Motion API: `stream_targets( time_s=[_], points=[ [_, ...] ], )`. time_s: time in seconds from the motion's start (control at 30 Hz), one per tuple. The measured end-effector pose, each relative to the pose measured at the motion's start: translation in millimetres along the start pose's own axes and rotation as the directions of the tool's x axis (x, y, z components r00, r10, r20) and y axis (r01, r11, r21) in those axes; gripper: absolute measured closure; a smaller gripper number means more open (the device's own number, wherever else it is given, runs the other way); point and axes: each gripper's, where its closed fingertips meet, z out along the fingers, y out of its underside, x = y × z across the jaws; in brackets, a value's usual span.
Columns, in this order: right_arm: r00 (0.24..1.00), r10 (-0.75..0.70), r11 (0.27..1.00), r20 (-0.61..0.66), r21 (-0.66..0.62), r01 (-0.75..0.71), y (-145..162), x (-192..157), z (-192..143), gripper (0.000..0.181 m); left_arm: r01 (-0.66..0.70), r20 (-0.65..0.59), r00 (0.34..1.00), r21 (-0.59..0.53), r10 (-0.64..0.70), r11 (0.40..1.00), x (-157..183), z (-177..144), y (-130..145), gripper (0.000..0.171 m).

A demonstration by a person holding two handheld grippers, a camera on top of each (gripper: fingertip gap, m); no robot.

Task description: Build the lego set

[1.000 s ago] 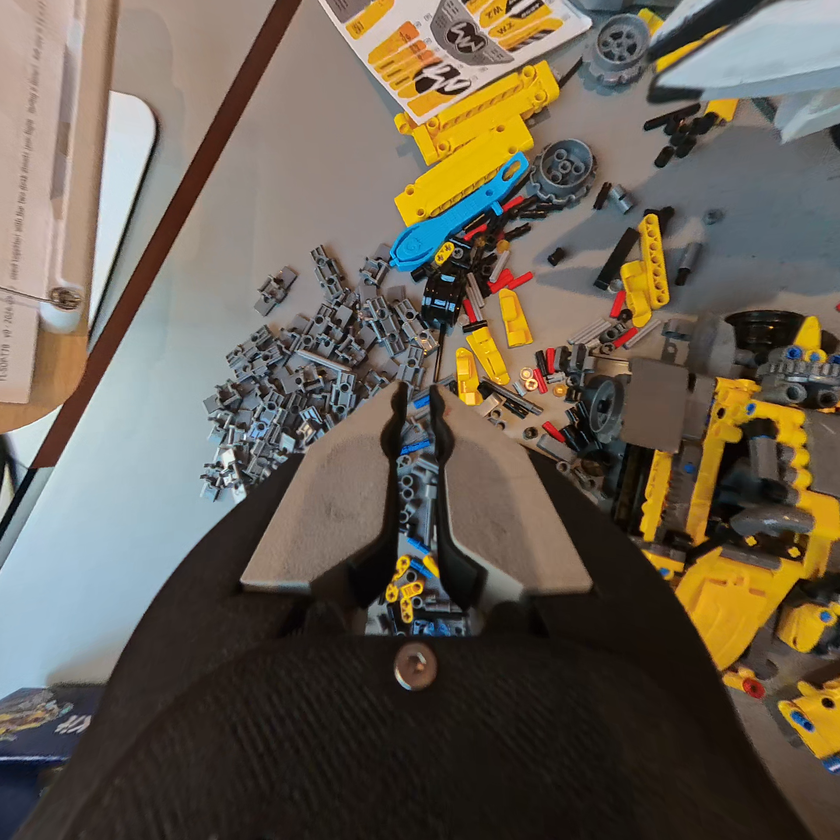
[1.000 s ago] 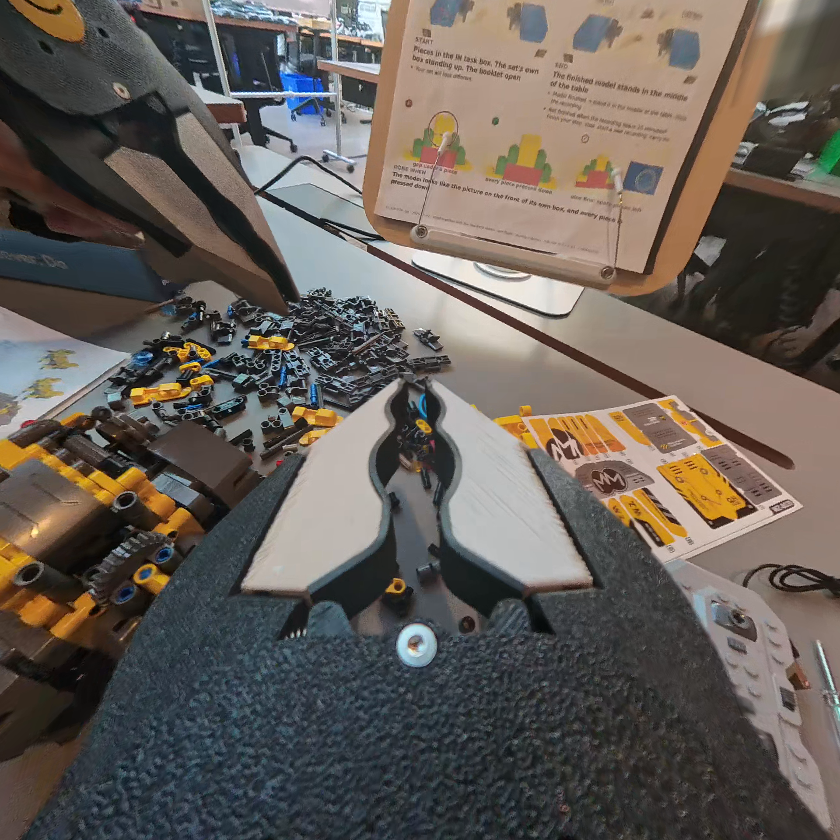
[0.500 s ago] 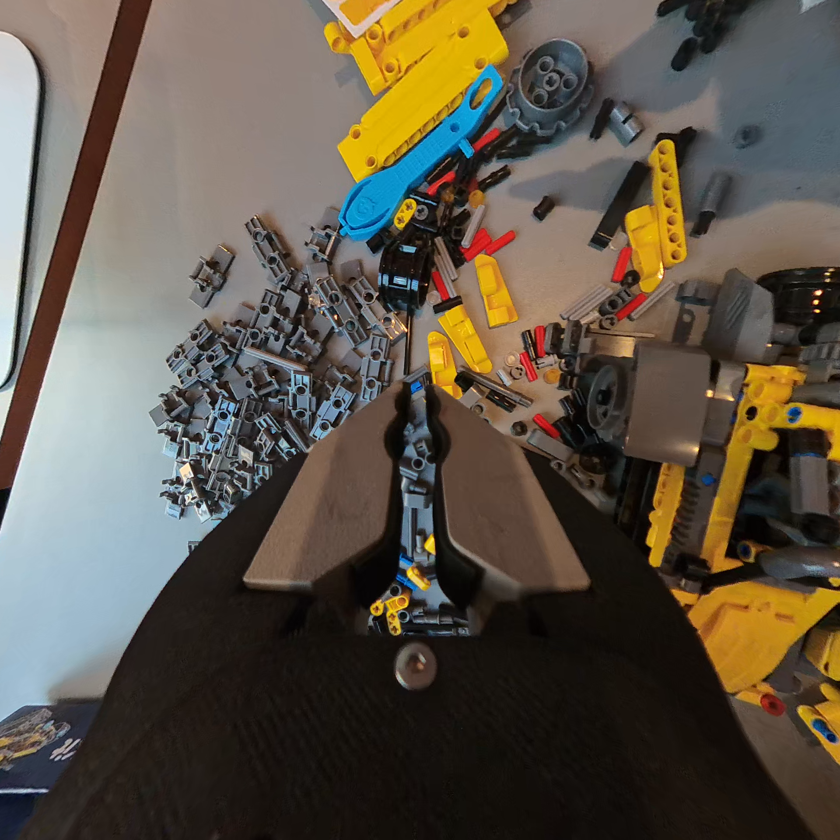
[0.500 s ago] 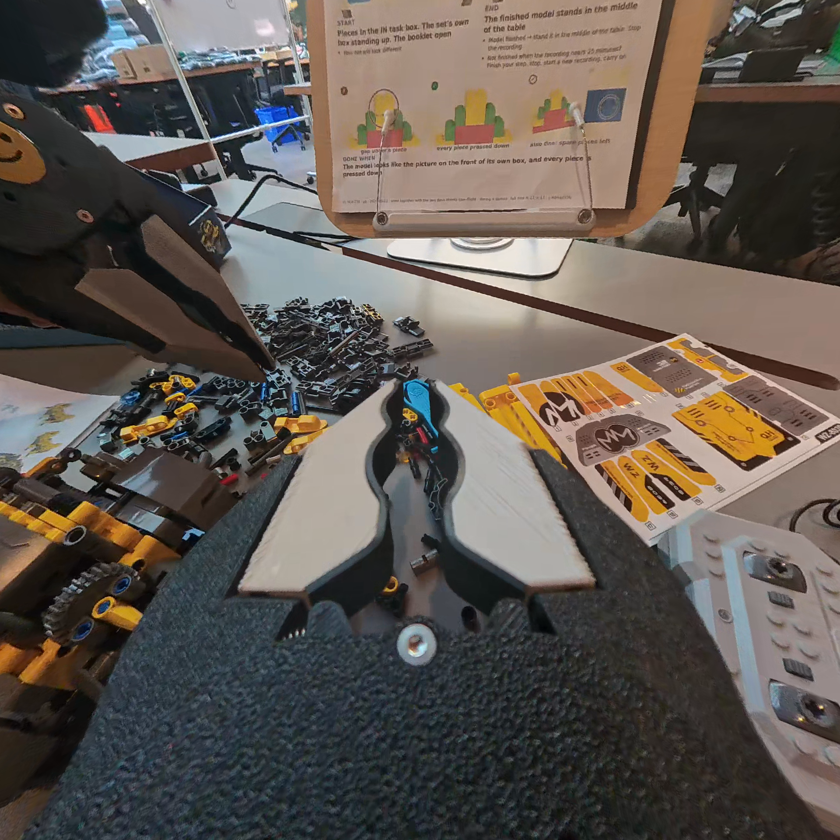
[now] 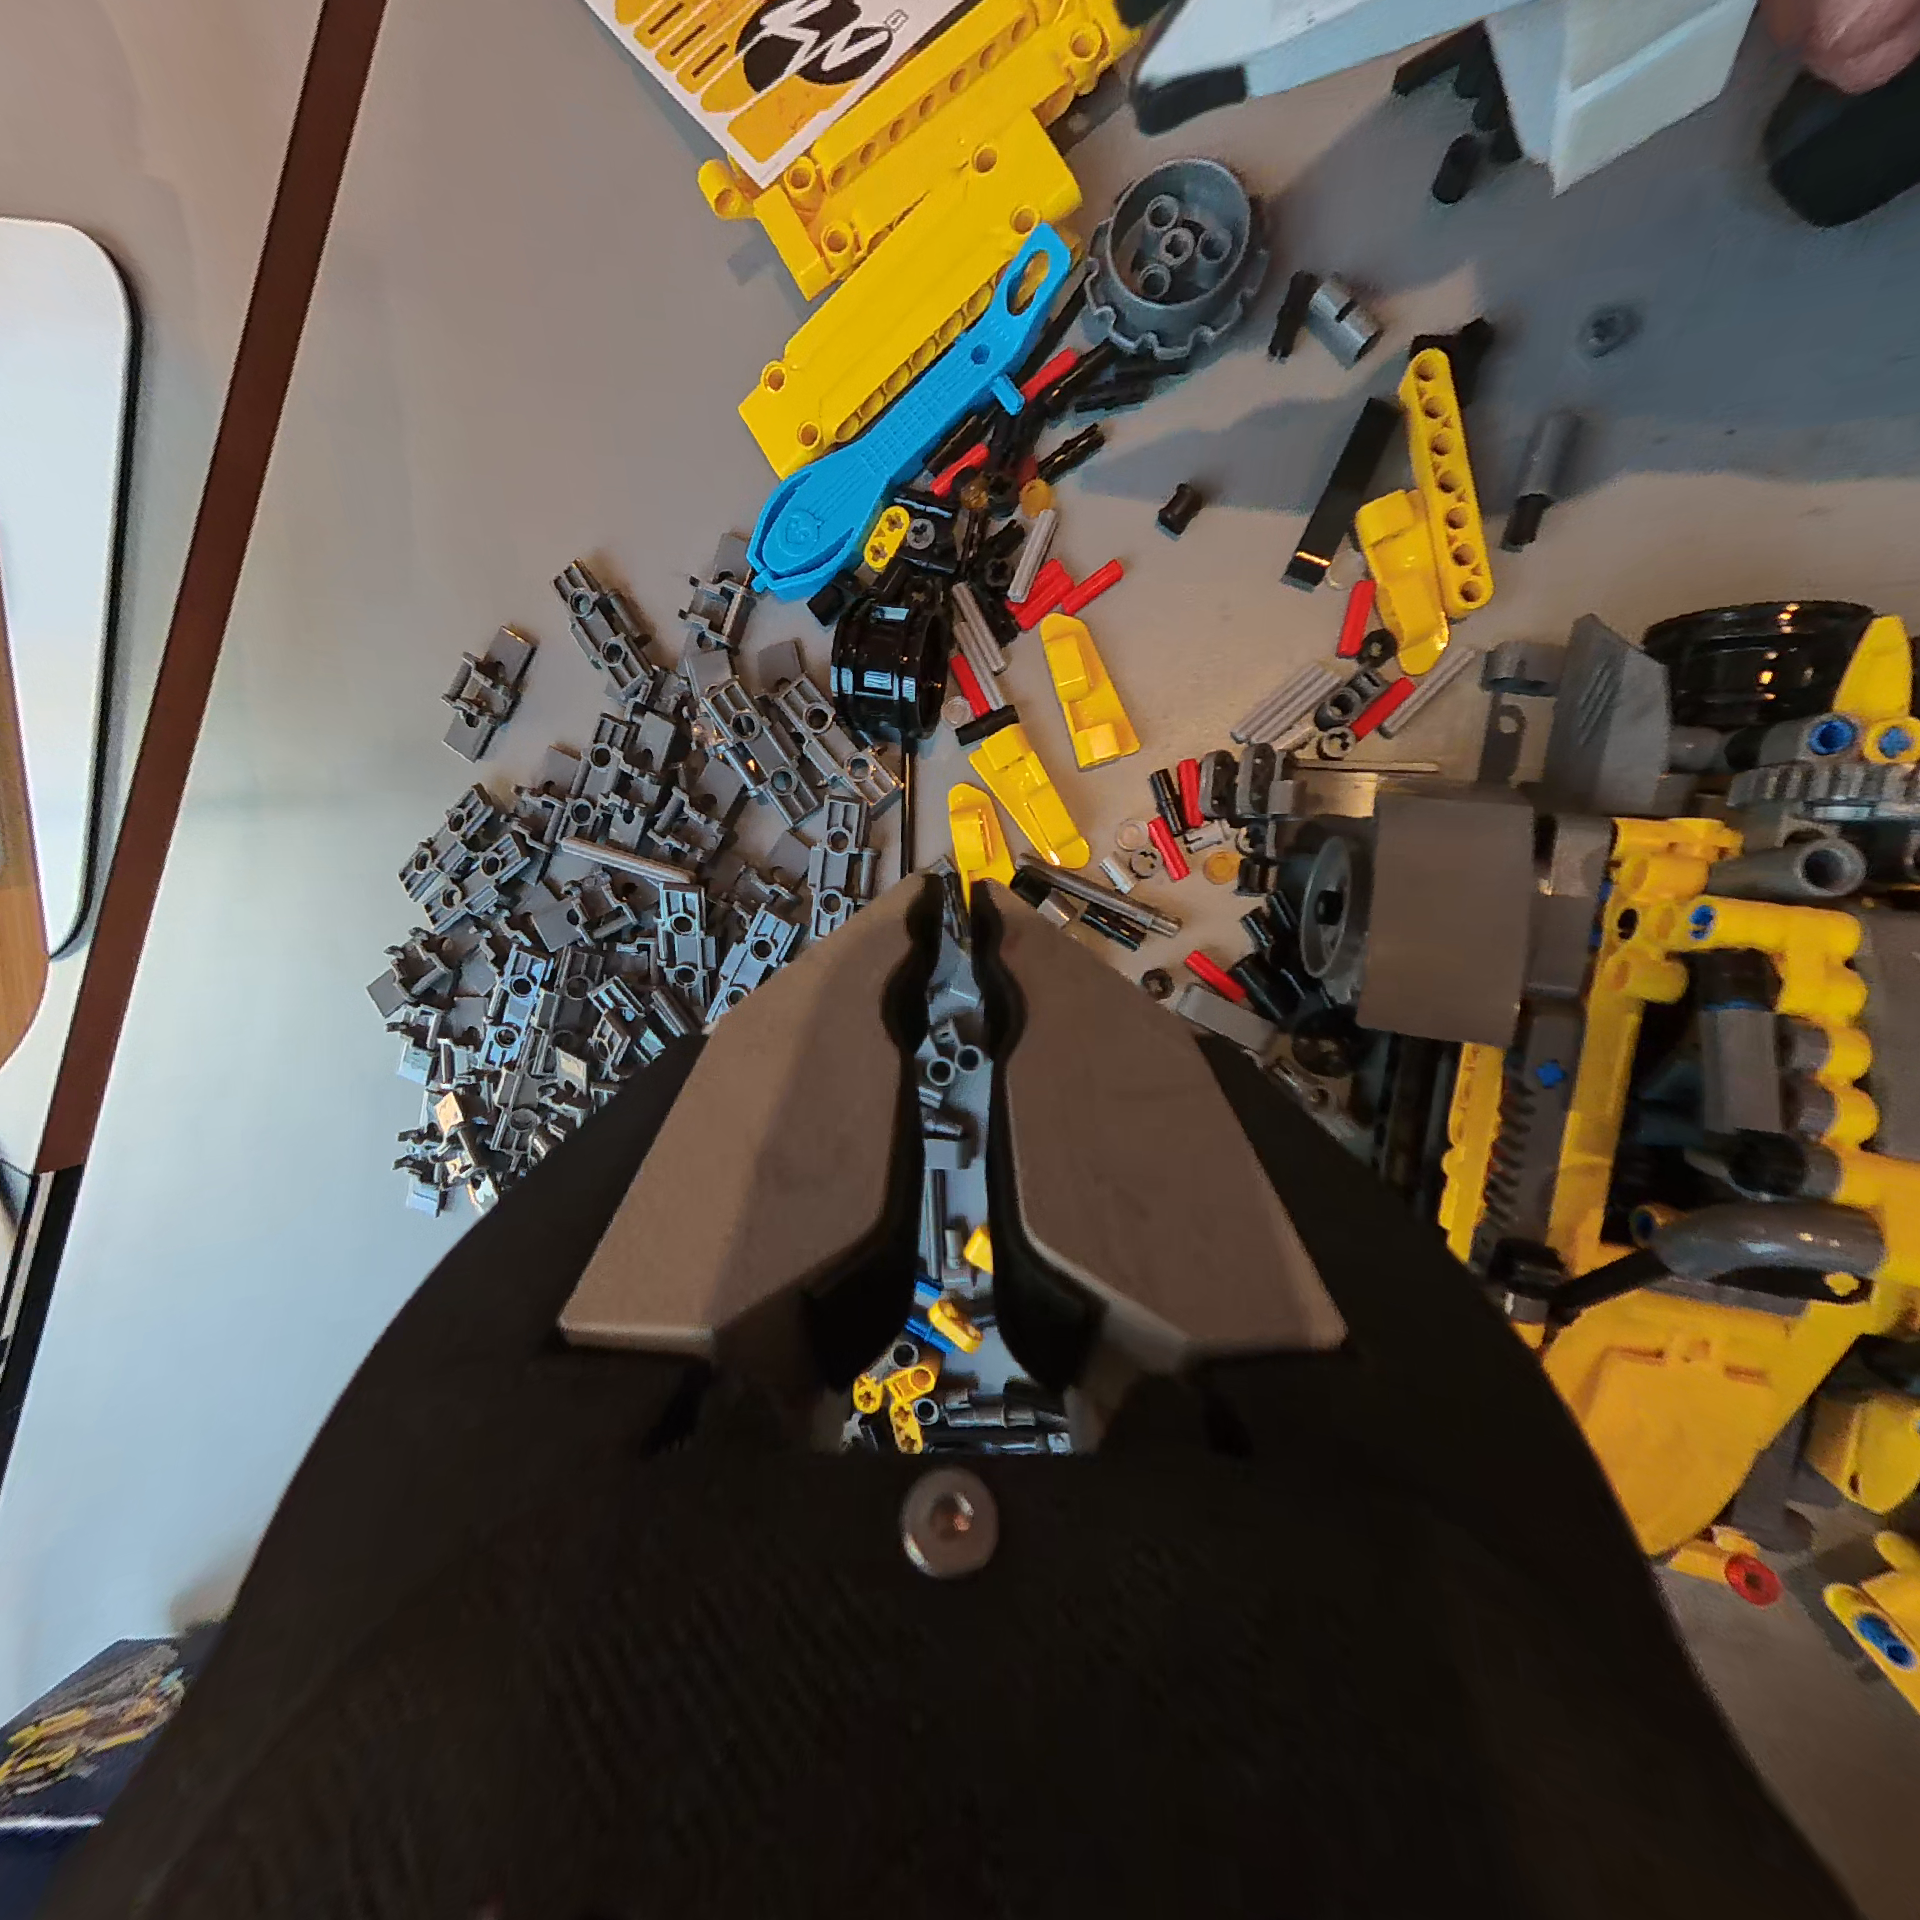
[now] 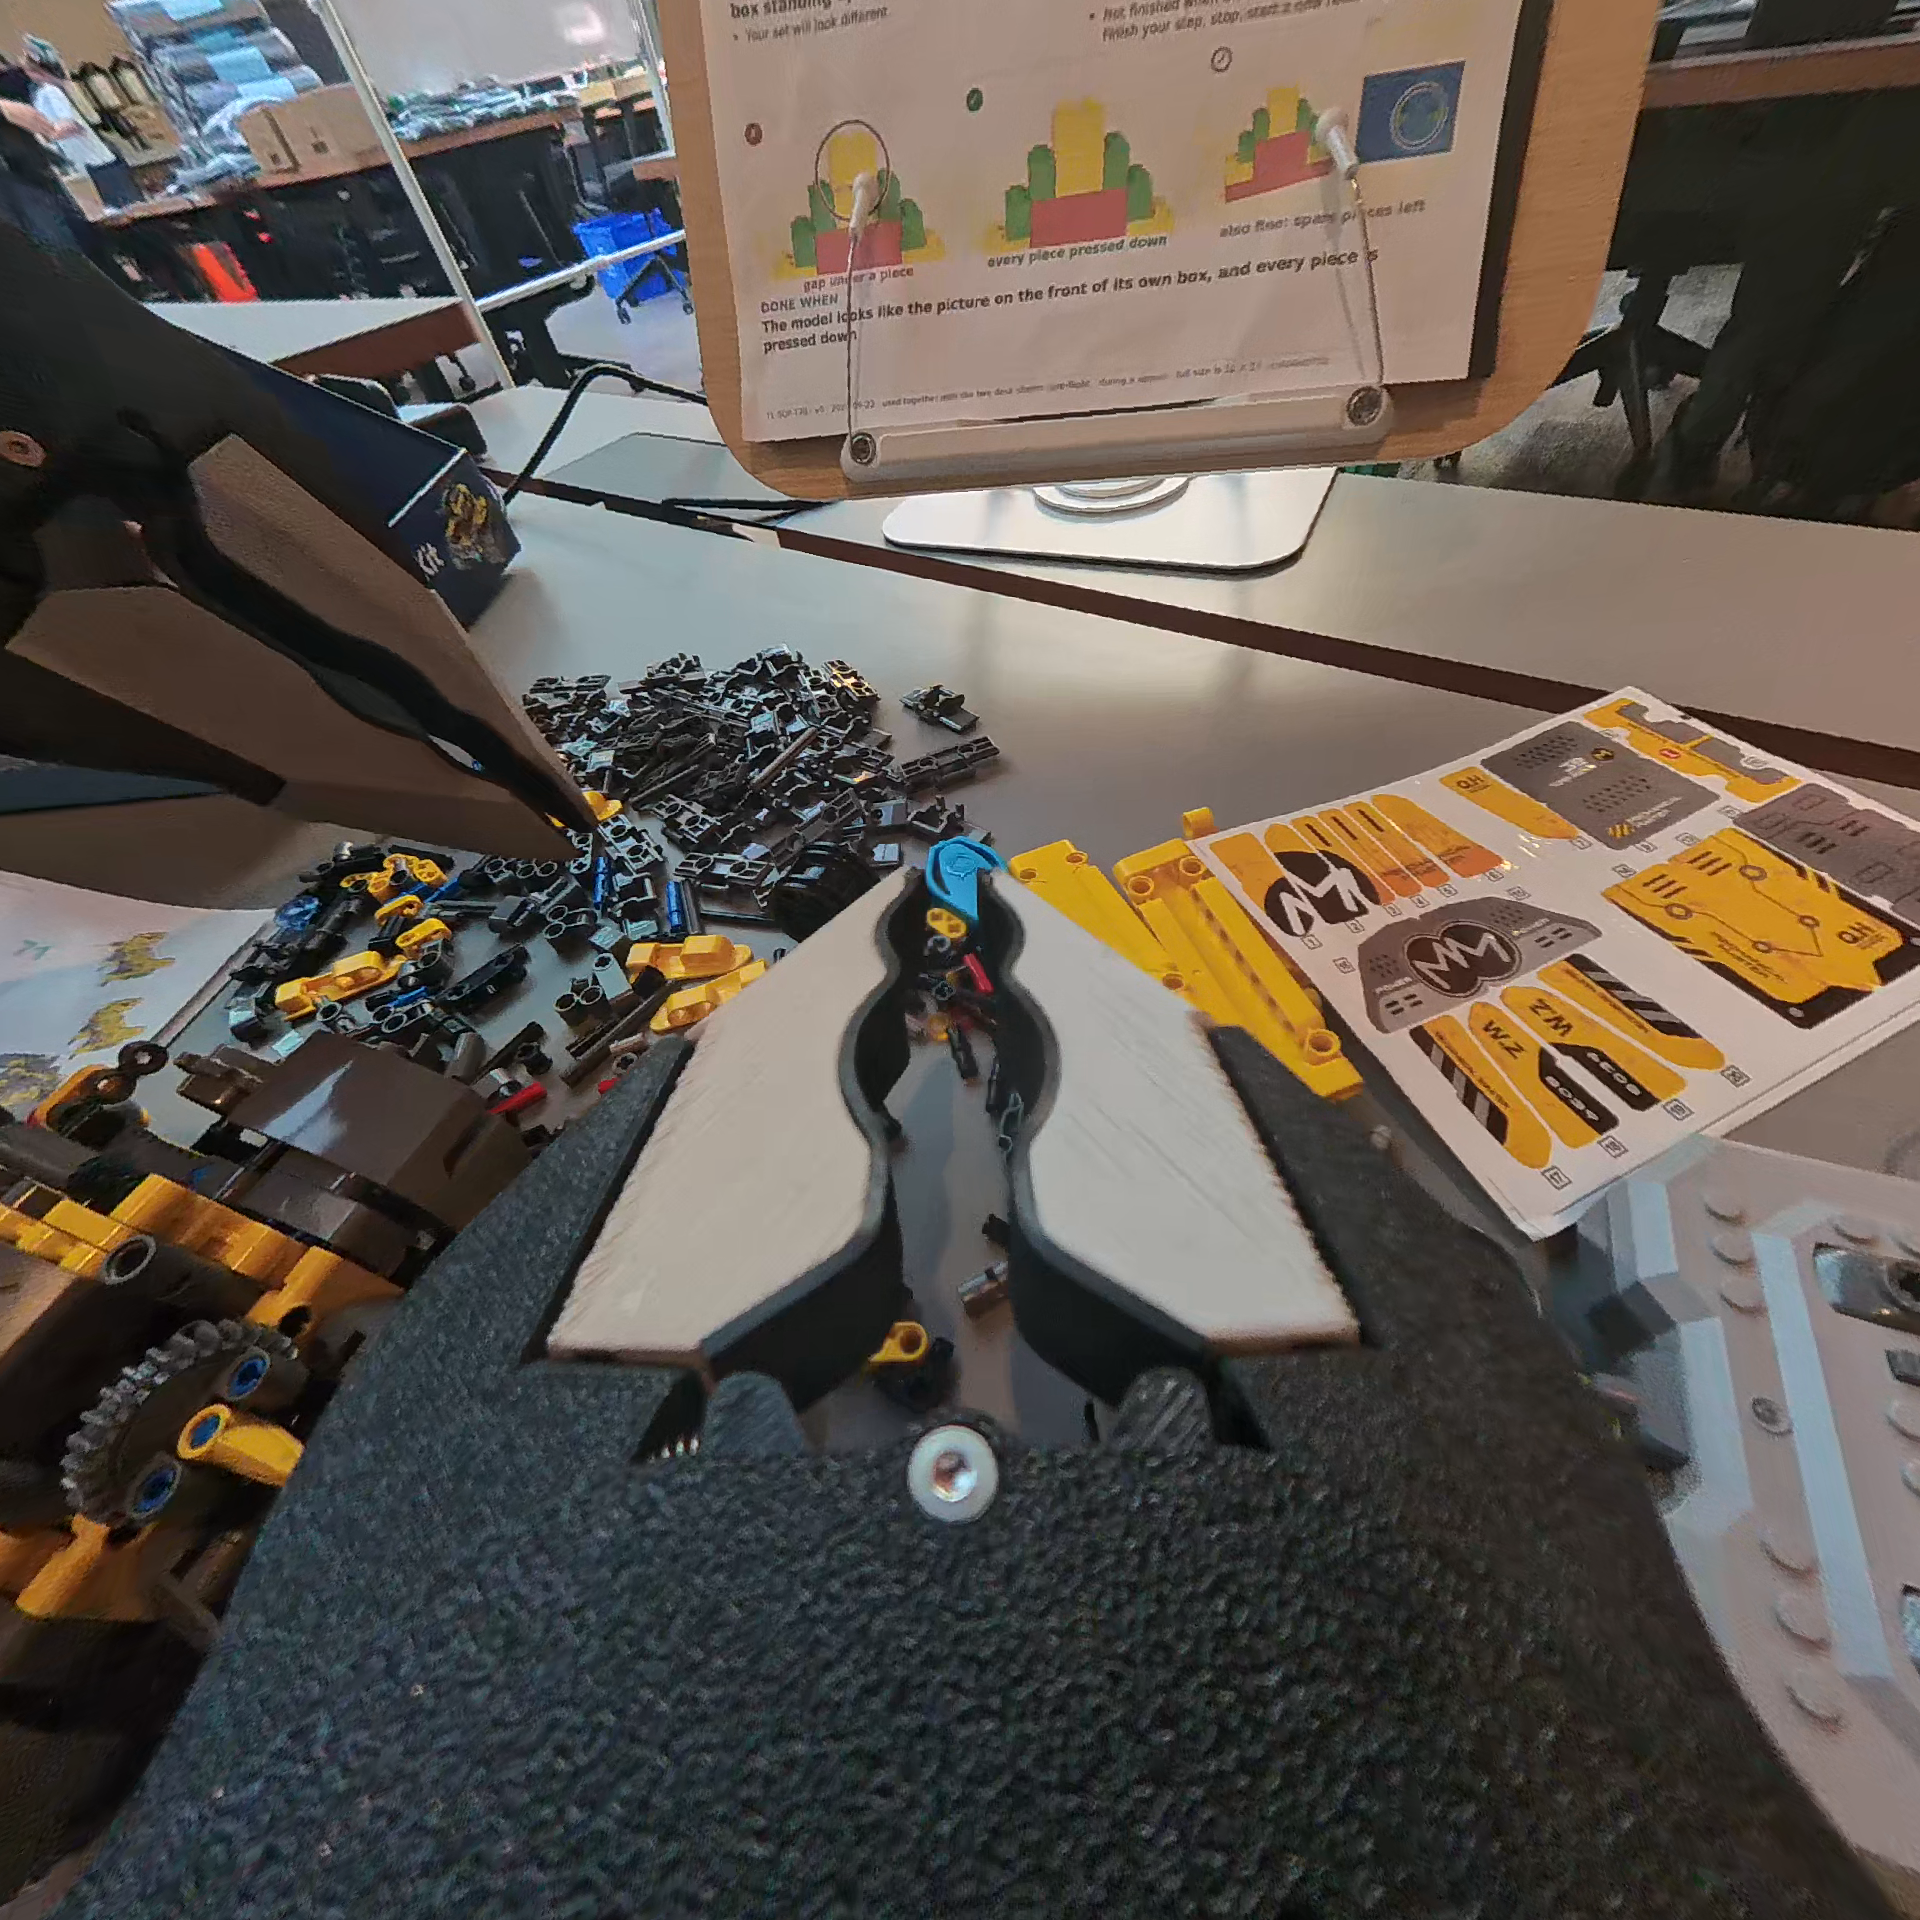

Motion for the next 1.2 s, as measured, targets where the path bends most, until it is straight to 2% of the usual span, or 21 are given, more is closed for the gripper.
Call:
stream_targets(
  time_s=[0.33, 0.5, 0.63, 0.8, 0.9, 1.0, 1.2],
  points=[
    [0.999, -0.045, 0.999, -0.009, -0.014, 0.045, 3, 0, 4, 0.173, -0.047, 0.004, 0.999, -0.027, 0.047, 0.999, 8, 1, -1, 0.168],
    [1.000, -0.020, 1.000, -0.018, 0.008, 0.020, 1, 9, 2, 0.174, -0.057, -0.024, 0.998, 0.028, 0.057, 0.998, 17, -10, -13, 0.164],
    [1.000, 0.007, 1.000, -0.028, -0.004, -0.007, 2, 13, 0, 0.173, -0.032, -0.125, 0.991, 0.122, 0.048, 0.992, 34, -10, -32, 0.162],
    [0.999, 0.027, 1.000, -0.023, -0.004, -0.027, 0, 10, 2, 0.173, -0.235, -0.181, 0.949, 0.143, 0.259, 0.961, 44, 17, -54, 0.163],
    [0.999, 0.026, 1.000, -0.023, -0.008, -0.027, 1, 9, 3, 0.173, -0.361, -0.250, 0.890, 0.124, 0.381, 0.924, 51, 34, -60, 0.163],
    [0.999, 0.029, 1.000, -0.025, -0.002, -0.029, -1, 10, 1, 0.173, -0.491, -0.266, 0.828, 0.086, 0.494, 0.867, 49, 47, -59, 0.162],
    [0.998, 0.064, 0.997, -0.026, 0.041, -0.063, -9, 15, -6, 0.173, -0.570, -0.291, 0.784, 0.014, 0.549, 0.821, 40, 66, -49, 0.163]
  ],
)
